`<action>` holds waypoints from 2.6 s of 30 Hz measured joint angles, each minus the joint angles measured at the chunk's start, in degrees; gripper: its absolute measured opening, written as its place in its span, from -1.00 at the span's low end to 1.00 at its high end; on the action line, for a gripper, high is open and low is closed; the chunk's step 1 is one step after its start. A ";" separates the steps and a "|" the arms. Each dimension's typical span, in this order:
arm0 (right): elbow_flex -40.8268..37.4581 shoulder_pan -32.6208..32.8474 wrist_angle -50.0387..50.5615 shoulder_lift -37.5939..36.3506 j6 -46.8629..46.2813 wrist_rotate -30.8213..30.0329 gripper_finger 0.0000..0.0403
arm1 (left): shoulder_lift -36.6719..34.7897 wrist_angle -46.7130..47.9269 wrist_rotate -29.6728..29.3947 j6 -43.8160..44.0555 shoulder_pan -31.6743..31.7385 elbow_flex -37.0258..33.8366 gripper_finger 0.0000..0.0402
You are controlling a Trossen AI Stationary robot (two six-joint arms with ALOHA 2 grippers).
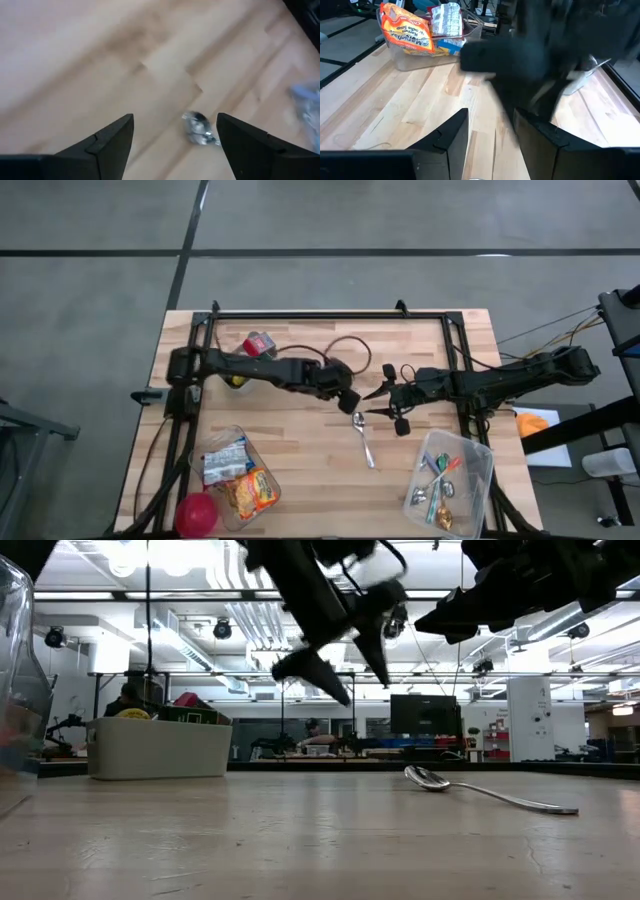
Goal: Pick & Place Food Item
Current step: Put the silver spoon into the white bin
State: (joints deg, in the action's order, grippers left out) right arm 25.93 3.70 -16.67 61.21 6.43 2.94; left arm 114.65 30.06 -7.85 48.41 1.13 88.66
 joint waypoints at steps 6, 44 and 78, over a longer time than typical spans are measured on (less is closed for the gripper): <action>0.00 0.00 -0.01 0.00 -0.01 0.00 -0.22 | -9.55 10.53 -14.62 -0.62 -1.24 0.00 0.42; -0.02 0.02 0.20 0.00 -0.01 0.02 -0.22 | -81.01 14.18 -26.00 3.81 -6.56 -49.88 0.42; -0.02 0.00 0.19 0.00 -0.01 0.01 -0.22 | -90.55 -16.43 -5.59 -28.59 -6.82 -65.11 0.42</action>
State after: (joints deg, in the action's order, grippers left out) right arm 25.91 3.70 -16.48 61.21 6.42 2.95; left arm 24.10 13.63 -13.44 19.83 -5.69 23.55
